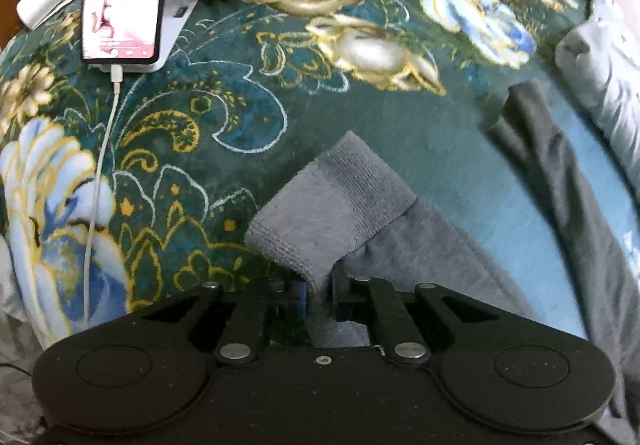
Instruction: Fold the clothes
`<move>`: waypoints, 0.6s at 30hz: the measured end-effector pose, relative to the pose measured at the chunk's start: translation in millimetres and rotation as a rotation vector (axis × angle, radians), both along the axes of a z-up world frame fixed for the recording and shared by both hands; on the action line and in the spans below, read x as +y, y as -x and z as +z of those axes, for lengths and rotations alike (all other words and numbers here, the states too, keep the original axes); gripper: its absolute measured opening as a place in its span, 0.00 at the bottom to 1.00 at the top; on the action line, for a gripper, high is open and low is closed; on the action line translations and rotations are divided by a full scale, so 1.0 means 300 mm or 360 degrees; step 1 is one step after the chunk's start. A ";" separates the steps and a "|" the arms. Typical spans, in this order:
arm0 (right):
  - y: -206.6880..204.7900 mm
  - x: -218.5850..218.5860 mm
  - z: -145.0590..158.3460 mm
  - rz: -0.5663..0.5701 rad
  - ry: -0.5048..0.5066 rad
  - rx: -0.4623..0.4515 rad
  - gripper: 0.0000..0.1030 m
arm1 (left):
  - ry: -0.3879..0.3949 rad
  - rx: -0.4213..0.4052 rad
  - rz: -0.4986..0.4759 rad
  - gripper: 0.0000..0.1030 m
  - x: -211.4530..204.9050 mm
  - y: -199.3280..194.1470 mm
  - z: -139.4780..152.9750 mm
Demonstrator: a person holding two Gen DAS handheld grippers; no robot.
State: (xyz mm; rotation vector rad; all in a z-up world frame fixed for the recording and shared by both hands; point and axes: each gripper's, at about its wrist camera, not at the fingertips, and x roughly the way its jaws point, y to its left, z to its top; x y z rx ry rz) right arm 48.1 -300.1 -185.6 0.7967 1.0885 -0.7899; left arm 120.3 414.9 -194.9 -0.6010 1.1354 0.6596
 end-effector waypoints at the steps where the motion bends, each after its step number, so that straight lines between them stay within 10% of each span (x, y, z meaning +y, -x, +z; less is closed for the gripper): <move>1: -0.006 -0.002 -0.012 -0.0002 -0.0006 0.0019 0.15 | -0.0010 0.0018 -0.0015 0.09 -0.001 -0.008 -0.005; 6: -0.028 0.003 -0.036 0.0003 -0.0015 0.0069 0.19 | -0.0009 0.0064 -0.0050 0.11 0.003 -0.028 -0.005; 10: 0.004 0.007 -0.011 -0.0011 -0.0062 -0.0004 0.30 | 0.0147 -0.0022 -0.0030 0.43 0.013 -0.005 0.006; 18: 0.113 0.135 0.021 0.0001 -0.0309 -0.0152 0.38 | 0.0347 -0.0094 0.0015 0.45 -0.053 0.071 -0.004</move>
